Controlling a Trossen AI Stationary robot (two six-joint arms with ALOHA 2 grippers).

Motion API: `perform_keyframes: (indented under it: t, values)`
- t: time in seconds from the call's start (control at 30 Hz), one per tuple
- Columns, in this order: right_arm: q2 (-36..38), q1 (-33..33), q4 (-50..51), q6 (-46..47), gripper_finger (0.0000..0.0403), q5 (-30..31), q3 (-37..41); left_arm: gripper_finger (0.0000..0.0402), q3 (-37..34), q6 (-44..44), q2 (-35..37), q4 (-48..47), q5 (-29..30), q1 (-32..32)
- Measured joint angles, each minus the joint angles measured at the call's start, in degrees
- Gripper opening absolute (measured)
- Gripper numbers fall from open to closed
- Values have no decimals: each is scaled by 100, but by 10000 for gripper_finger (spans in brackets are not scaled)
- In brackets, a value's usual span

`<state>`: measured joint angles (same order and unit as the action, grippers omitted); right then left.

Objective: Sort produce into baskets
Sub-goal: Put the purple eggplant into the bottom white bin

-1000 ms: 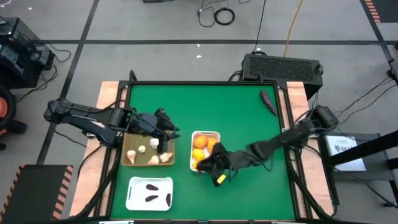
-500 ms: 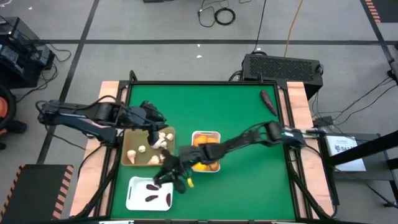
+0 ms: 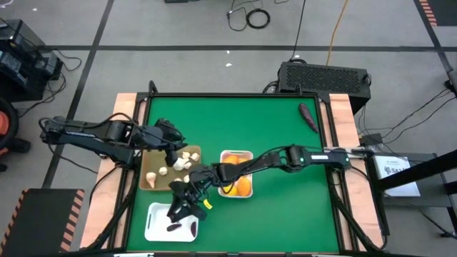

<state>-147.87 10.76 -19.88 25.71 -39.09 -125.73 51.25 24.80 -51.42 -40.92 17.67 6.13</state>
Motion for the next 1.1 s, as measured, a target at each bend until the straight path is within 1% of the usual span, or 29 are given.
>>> perform_keyframes:
  t: [0.13, 0.27, 0.4, 0.5, 0.57, 0.63, 0.7, 0.8, 0.93, 1.03, 1.1]
  values:
    - [0, -63, 204, -53, 177, 15, 0, 132, -79, 0, 152, -12, -2, 0]
    - [-2, -103, 345, 156, 207, 19, 0, 132, -90, -7, 304, -12, 1, 0]
    - [5, -179, 514, 227, 214, 2, 0, 132, -90, -167, 457, -14, 52, 0]
    - [136, -282, 982, 522, 210, -15, 2, 132, -90, -326, 557, -13, 114, 0]
    - [291, -383, 1547, 770, 207, -64, 0, 132, -90, -450, 630, -10, 170, 0]
    - [465, -500, 2175, 826, 204, -389, 0, 132, -90, -596, 704, -8, 219, 0]
    - [650, -619, 2863, 790, 201, -566, 0, 132, -90, -786, 779, 52, 296, -16]
    - [946, -814, 3858, 616, 197, -557, 2, 132, -90, -1152, 880, 209, 421, -74]
    - [1399, -1167, 5094, 215, 192, -69, 1, 132, -90, -1629, 987, 385, 409, -205]
    - [1764, -1497, 6304, -72, 186, 490, 1, 132, -90, -1800, 1065, 425, 261, -291]
    - [2036, -1726, 7270, -203, 181, 1014, 2, 132, -90, -1816, 1111, 436, 32, -331]
